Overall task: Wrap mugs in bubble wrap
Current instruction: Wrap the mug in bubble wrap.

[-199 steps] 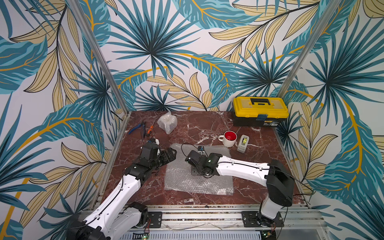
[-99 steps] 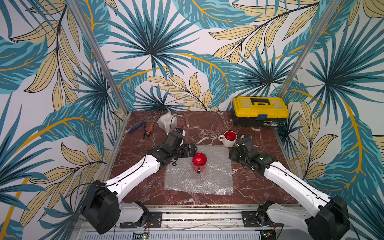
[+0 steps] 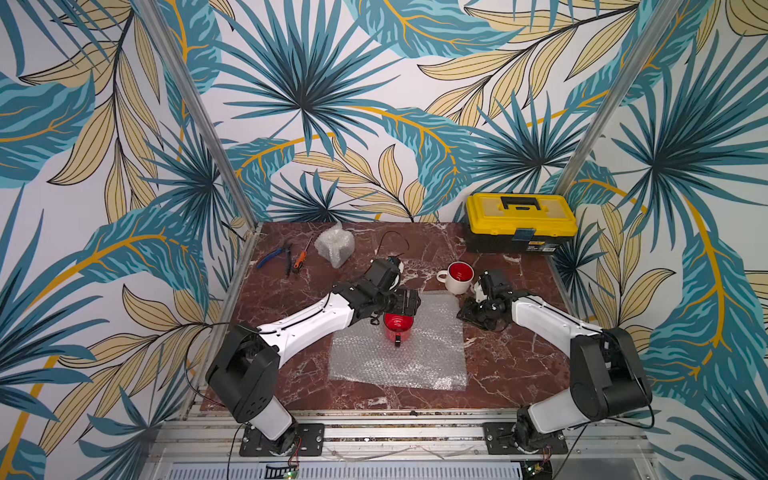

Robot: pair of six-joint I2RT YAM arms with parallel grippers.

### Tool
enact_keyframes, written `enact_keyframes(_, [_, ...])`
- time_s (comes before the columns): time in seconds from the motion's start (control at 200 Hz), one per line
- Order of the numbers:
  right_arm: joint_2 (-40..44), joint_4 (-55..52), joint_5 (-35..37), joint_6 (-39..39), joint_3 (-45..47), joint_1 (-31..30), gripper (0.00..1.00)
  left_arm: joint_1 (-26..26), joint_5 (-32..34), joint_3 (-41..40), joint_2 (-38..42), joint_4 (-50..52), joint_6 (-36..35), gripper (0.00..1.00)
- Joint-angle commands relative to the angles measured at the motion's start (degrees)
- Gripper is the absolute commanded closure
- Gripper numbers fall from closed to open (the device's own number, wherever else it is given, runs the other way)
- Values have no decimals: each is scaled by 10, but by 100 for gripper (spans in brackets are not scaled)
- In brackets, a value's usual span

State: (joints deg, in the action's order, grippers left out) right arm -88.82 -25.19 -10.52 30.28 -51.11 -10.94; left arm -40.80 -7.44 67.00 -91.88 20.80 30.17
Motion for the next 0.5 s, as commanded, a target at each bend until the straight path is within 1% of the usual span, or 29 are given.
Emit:
enact_keyframes(0.0, [-29, 31, -32, -10, -21, 9, 52, -7, -5, 37, -7, -3, -7, 0])
enact_keyframes(0.09, [-48, 54, -90, -10, -28, 12, 52, -8, -2, 38, -8, -3, -7, 0])
enact_keyframes(0.21, [-48, 87, -142, -6, -23, 14, 54, -9, 0, 37, -8, -4, -6, 0])
enact_keyframes(0.255, [-41, 95, -149, -6, -20, 14, 55, -8, 1, 37, -8, -4, -4, 0])
enact_keyframes(0.431, [12, 119, -145, -6, 5, 14, 64, -8, 1, 35, -7, -3, -4, 0])
enact_keyframes(0.496, [32, 122, -144, -9, 15, 14, 66, -8, 3, 36, -7, -3, -4, 0])
